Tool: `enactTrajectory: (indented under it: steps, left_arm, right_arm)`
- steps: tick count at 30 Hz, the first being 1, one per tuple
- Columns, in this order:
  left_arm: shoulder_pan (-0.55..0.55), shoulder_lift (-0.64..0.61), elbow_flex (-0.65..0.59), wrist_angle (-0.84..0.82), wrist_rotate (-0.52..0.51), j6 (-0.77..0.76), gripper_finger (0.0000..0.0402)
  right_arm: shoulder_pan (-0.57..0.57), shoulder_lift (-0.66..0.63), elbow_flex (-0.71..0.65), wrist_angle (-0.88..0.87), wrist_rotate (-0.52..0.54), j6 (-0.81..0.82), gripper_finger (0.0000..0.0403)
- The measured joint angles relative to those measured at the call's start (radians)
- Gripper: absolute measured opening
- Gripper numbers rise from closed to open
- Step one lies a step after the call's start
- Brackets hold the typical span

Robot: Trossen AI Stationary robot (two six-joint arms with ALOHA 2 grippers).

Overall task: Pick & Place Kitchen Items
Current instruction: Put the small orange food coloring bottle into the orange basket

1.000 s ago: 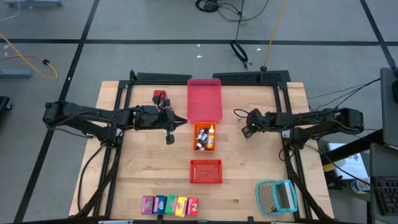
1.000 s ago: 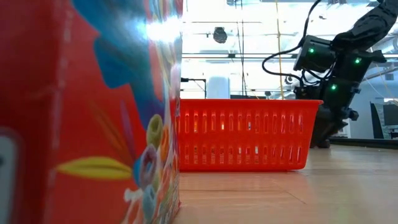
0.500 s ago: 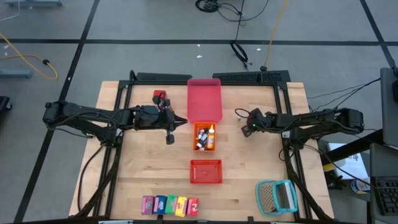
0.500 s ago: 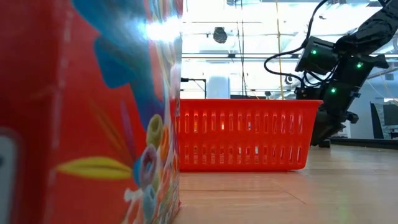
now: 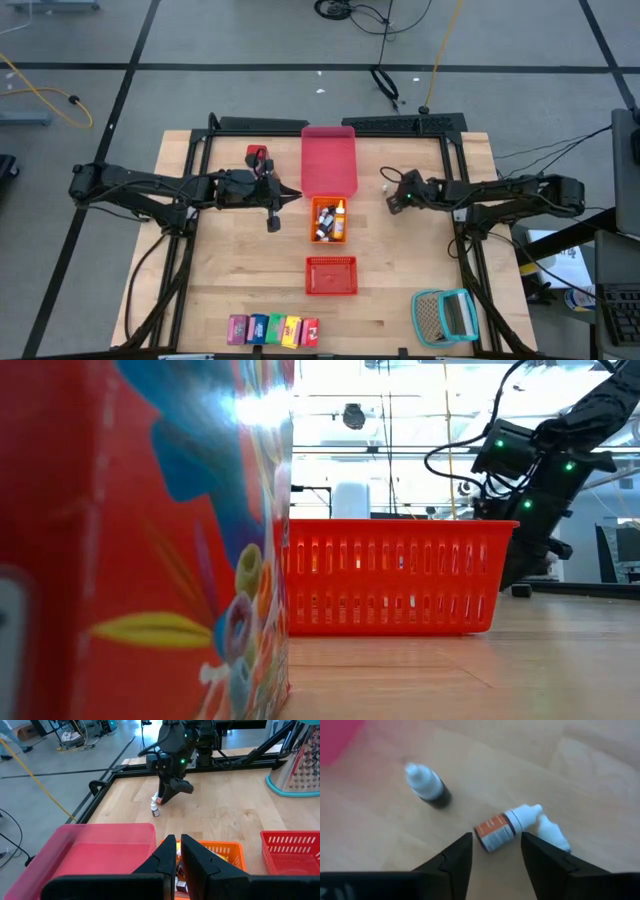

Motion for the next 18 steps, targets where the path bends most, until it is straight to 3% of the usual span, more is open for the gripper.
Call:
enactTrajectory:
  steps: [5,18]
  left_arm:
    - [0.000,0.000,0.000,0.000,0.000,0.000,0.0031]
    - [0.000,0.000,0.000,0.000,0.000,0.009,0.0031]
  right_arm:
    - [-0.023,0.000,0.000,0.048,0.005,-0.006,0.0186]
    - [-0.054,0.000,0.001,0.036,-0.002,0.039,0.0187]
